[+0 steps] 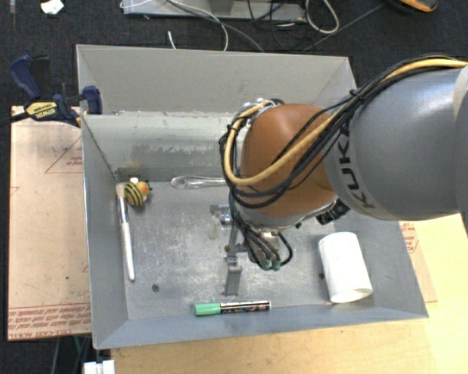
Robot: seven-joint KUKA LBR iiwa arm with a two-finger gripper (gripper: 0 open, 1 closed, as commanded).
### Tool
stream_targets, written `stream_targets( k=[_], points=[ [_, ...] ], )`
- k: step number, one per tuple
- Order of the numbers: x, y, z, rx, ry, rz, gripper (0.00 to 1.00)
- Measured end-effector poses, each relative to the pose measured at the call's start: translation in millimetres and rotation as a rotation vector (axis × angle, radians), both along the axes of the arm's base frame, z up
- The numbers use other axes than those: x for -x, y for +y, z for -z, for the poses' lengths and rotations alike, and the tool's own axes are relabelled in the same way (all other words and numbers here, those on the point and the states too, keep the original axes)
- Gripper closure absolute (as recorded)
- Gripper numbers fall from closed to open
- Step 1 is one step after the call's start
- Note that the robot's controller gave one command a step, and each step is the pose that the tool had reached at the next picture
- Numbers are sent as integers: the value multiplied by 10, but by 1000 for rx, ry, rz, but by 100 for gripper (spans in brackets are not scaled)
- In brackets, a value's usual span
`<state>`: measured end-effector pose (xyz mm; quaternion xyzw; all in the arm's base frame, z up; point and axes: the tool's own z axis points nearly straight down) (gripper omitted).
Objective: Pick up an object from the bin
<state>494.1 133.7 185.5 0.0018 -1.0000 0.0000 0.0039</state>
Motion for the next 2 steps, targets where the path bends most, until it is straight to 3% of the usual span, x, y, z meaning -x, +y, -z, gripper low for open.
stream_targets(
  k=[1,2],
  points=[
    [-18,-7,-41,-1,-7,3,0],
    [-178,-361,-110,-1,-6,-5,0]
  ],
)
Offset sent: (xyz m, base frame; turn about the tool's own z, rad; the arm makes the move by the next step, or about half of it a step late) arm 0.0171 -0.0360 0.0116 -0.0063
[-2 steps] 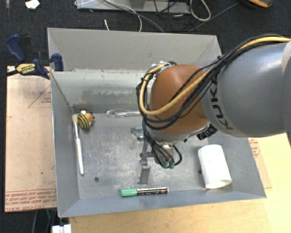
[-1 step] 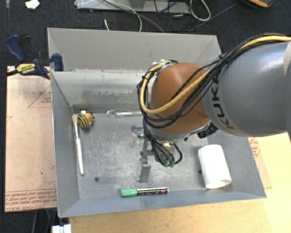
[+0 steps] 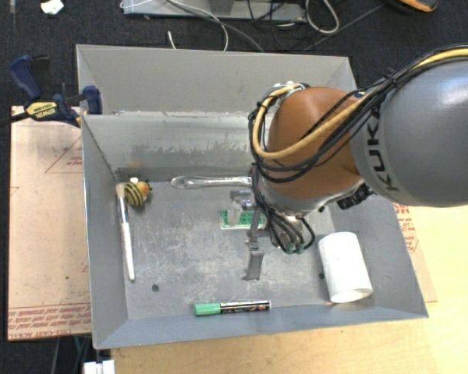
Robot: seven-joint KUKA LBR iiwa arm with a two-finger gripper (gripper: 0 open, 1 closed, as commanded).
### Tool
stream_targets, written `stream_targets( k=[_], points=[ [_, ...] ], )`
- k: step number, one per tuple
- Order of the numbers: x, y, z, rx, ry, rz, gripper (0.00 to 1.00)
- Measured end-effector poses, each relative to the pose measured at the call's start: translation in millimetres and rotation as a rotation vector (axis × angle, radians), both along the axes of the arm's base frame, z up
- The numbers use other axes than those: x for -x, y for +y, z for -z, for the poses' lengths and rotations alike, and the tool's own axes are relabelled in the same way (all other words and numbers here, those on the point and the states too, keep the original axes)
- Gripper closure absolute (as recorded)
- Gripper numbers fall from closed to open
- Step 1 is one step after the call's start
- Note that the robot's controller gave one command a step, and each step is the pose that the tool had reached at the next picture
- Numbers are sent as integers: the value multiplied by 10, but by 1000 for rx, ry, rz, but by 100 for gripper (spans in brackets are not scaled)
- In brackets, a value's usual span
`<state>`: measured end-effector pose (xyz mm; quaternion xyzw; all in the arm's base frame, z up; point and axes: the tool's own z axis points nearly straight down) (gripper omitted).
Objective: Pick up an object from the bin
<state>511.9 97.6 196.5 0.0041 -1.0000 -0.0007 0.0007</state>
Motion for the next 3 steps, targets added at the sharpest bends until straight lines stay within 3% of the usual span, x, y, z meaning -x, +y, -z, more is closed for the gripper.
stream_targets(
  k=[1,2,3],
  points=[
    [-70,-113,-13,-2,-2,-4,0],
    [-175,-514,-101,-2,-2,-15,0],
    [-333,-750,-64,-2,-4,-159,0]
  ],
)
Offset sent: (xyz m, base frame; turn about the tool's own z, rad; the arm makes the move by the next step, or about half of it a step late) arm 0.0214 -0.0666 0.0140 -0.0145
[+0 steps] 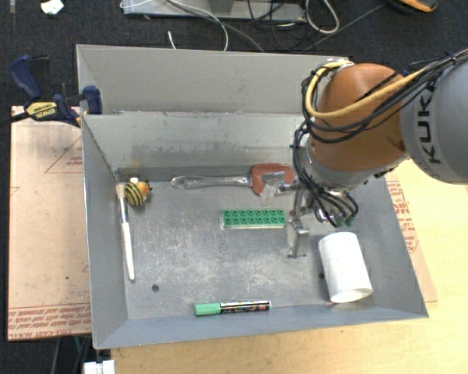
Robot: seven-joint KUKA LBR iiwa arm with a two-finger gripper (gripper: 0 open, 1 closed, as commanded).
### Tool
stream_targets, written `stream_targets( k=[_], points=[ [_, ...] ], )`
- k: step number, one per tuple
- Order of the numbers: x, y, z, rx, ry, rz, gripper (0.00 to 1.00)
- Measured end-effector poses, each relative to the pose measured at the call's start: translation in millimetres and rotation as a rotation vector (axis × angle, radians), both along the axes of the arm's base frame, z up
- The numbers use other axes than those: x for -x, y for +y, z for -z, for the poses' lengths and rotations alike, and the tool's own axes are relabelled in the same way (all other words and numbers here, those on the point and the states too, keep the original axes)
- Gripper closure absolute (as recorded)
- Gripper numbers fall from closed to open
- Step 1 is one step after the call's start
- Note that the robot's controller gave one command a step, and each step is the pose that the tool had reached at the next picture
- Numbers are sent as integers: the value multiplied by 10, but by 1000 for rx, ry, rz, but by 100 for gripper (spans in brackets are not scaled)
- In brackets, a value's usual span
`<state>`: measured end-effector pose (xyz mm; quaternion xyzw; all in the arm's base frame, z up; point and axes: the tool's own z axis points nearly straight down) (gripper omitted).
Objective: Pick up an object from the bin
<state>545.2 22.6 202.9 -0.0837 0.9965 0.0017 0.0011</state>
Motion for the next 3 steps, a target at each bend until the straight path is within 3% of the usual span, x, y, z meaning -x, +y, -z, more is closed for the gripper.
stream_targets(
  k=[1,2,3],
  points=[
    [-77,58,331,-1,-2,38,0],
    [-230,-18,579,-2,-3,230,0],
    [-257,18,879,-2,-3,62,0]
  ],
)
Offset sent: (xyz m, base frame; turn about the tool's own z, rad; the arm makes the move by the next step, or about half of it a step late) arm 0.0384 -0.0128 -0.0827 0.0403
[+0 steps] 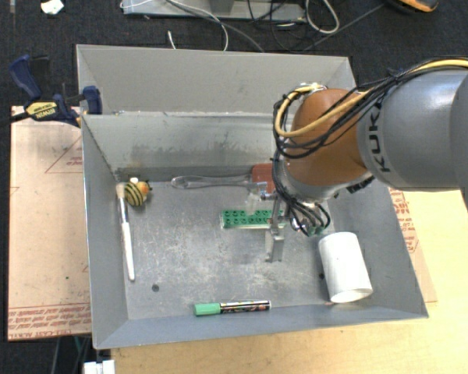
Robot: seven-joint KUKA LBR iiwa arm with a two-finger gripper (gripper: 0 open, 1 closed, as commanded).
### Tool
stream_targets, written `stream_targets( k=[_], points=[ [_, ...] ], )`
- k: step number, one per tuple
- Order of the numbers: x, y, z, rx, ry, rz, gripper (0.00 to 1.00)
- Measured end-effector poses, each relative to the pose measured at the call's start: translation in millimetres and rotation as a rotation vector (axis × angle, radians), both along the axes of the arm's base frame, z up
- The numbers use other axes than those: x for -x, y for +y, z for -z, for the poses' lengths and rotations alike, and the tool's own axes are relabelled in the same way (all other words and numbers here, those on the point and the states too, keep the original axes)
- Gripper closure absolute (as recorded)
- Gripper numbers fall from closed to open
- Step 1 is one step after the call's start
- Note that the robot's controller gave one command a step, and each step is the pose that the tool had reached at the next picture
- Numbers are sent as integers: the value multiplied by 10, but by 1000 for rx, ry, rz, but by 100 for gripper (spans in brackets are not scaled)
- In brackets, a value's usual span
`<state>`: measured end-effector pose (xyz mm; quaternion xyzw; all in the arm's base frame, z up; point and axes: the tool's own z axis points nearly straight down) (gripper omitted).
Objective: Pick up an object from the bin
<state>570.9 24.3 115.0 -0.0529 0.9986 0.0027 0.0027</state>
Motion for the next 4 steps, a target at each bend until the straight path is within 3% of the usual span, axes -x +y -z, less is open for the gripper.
stream_targets(
  k=[1,2,4],
  points=[
    [-374,-151,396,-1,-4,159,100],
    [-374,-151,393,-1,-4,159,100],
    [-274,-122,-970,-1,4,166,100]
  ],
)
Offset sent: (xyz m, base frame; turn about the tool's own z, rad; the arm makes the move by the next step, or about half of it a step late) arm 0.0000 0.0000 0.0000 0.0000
